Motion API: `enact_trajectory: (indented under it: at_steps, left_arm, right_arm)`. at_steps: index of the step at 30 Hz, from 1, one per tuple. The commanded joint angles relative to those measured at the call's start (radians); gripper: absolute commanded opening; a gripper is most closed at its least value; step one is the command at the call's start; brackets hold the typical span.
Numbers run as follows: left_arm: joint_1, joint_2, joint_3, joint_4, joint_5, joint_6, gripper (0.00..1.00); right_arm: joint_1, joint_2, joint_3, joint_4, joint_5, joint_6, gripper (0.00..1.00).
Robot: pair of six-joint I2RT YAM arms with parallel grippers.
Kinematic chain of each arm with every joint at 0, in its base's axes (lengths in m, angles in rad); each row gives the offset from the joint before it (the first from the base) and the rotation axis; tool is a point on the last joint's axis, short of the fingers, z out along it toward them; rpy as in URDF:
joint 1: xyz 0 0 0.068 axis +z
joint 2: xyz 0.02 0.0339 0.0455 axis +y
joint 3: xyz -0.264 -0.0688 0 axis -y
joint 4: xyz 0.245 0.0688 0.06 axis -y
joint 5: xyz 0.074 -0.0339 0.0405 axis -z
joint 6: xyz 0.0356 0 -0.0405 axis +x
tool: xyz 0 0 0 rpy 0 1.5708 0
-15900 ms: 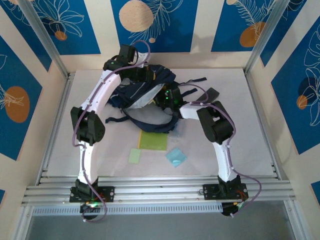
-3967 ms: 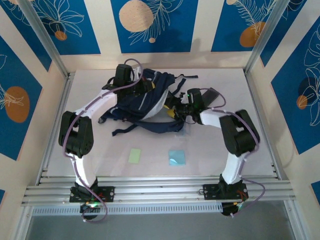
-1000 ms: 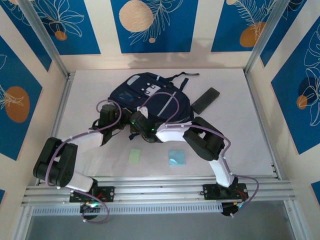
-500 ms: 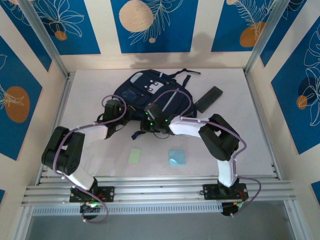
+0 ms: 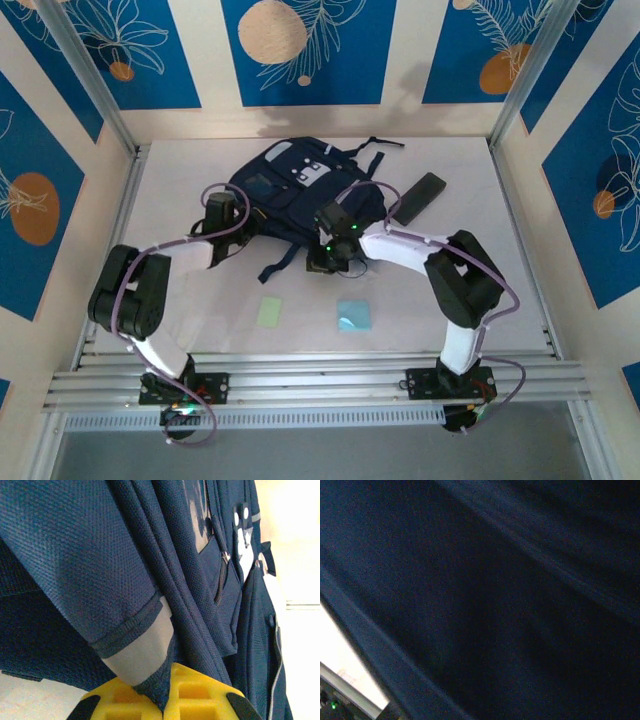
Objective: Pack the student bag
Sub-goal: Zip the student bag at the top-center of the table.
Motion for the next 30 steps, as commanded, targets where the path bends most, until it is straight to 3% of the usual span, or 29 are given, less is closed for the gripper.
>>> enact_trajectory:
  at_steps: [1, 6, 7, 9, 11, 14, 15, 21, 26, 27, 30]
  left_arm:
    - [0.081, 0.034, 0.093, -0.025, -0.034, 0.112, 0.0]
    - [0.127, 0.123, 0.25, -0.166, 0.054, 0.234, 0.0]
    - [0.129, 0.135, 0.275, -0.195, 0.082, 0.244, 0.08]
    - [0.119, 0.128, 0.283, -0.222, 0.112, 0.24, 0.42]
    - [0.107, 0.094, 0.258, -0.246, 0.128, 0.231, 0.66]
    - [0.082, 0.008, 0.166, -0.249, 0.156, 0.185, 0.85]
    - [0.064, -0.025, 0.122, -0.231, 0.157, 0.157, 0.86]
    - [-0.09, -0.105, -0.061, -0.083, 0.101, -0.029, 0.86]
    - [-0.179, -0.024, -0.075, 0.027, 0.039, -0.116, 0.8]
    - [-0.185, 0.0, -0.073, 0.047, 0.037, -0.122, 0.72]
    - [-0.182, 0.034, -0.083, 0.107, 0.016, -0.133, 0.21]
  right_arm:
    - [-0.043, -0.092, -0.036, -0.241, -0.105, -0.113, 0.0]
    - [-0.111, -0.1, -0.015, -0.292, -0.221, -0.209, 0.0]
    - [-0.11, -0.09, -0.001, -0.281, -0.243, -0.211, 0.0]
    - [-0.105, -0.058, 0.03, -0.247, -0.304, -0.202, 0.0]
    - [-0.095, -0.021, 0.065, -0.204, -0.352, -0.182, 0.0]
    - [-0.08, 0.028, 0.126, -0.183, -0.394, -0.168, 0.0]
    - [-0.076, 0.045, 0.15, -0.184, -0.408, -0.166, 0.0]
    - [-0.054, 0.113, 0.25, -0.204, -0.478, -0.148, 0.0]
    - [-0.027, 0.11, 0.24, -0.201, -0.486, -0.127, 0.0]
    - [-0.023, 0.104, 0.231, -0.199, -0.487, -0.121, 0.0]
    - [-0.024, 0.093, 0.225, -0.263, -0.482, -0.138, 0.0]
